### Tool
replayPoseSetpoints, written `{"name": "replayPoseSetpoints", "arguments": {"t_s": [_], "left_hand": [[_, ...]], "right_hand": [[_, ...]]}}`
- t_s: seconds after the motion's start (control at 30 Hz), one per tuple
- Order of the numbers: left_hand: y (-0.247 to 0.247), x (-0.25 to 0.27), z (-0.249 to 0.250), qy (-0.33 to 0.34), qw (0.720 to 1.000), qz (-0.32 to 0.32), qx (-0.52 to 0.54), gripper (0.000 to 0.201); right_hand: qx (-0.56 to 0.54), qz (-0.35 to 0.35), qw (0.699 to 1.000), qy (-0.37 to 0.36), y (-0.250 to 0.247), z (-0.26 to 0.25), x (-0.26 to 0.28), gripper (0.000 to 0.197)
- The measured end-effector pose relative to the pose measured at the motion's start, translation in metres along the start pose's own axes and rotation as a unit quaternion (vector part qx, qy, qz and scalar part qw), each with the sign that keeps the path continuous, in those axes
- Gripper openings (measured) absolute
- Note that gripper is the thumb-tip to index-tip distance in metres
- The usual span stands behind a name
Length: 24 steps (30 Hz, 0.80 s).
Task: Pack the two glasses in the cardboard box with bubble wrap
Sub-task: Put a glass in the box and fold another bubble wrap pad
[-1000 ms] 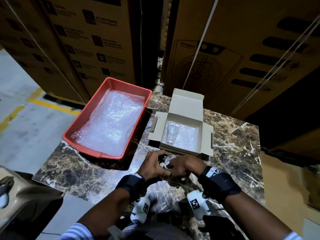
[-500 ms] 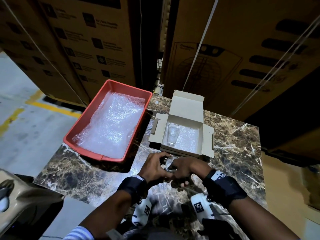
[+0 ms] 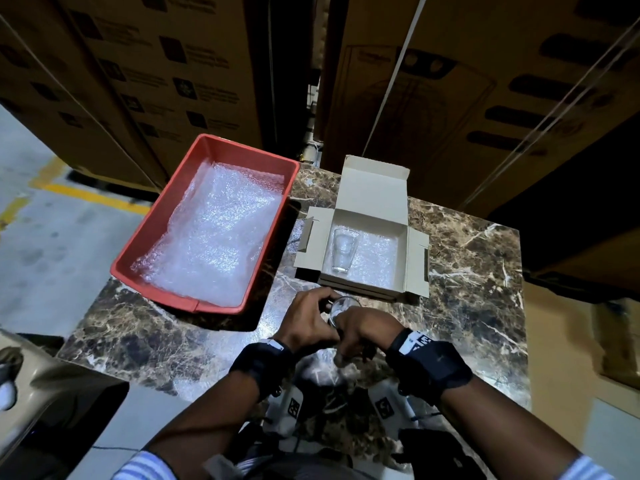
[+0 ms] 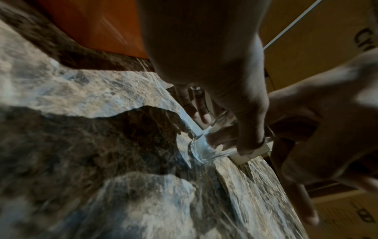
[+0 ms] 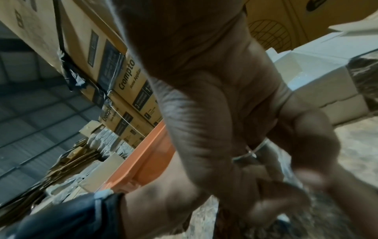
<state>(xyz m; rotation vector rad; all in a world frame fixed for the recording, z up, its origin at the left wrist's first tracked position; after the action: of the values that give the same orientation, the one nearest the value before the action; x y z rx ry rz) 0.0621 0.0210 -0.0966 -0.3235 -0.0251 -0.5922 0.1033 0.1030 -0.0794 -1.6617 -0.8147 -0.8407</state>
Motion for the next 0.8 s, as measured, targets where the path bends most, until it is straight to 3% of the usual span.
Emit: {"name": "replayPoseSetpoints", "arguments": {"t_s": [0.27,0.37,0.5,0.8], "left_hand": [[0.0,-0.004,-0.007,-0.014,0.998,-0.023,-0.05,0.048],[0.0,-0.005,-0.012,-0.024,0.997,-0.023,-0.065,0.051],[0.001,-0.005,-0.021,-0.051,0.996,-0.013,-0.071,0.06],[0.001,-0.002,-0.009,-0.021,0.998,-0.016,-0.056,0.045]], "right_hand": [[0.024,-0.012,0.999,0.022,0.004,0.003,0.001,0.028],[-0.077,-0.056,0.995,0.027,0.008,0.017,0.003,0.042],[-0.116,0.025,0.993,-0.001,-0.014,0.027,0.008,0.072],[-0.019,0.008,0.998,0.064,0.002,0.002,0.001,0.051]]}}
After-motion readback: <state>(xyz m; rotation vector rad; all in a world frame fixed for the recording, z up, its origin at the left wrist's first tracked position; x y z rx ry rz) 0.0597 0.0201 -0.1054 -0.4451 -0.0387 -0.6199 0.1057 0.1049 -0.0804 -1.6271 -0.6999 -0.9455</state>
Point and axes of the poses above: each hand's wrist, its own x-axis away from the middle knuckle, its own y-axis out of the palm, z = x × y, the point moved 8 cm from there along -x, towards the middle knuckle, and after that the axes turned 3 degrees about -x, right-handed, at the moved point
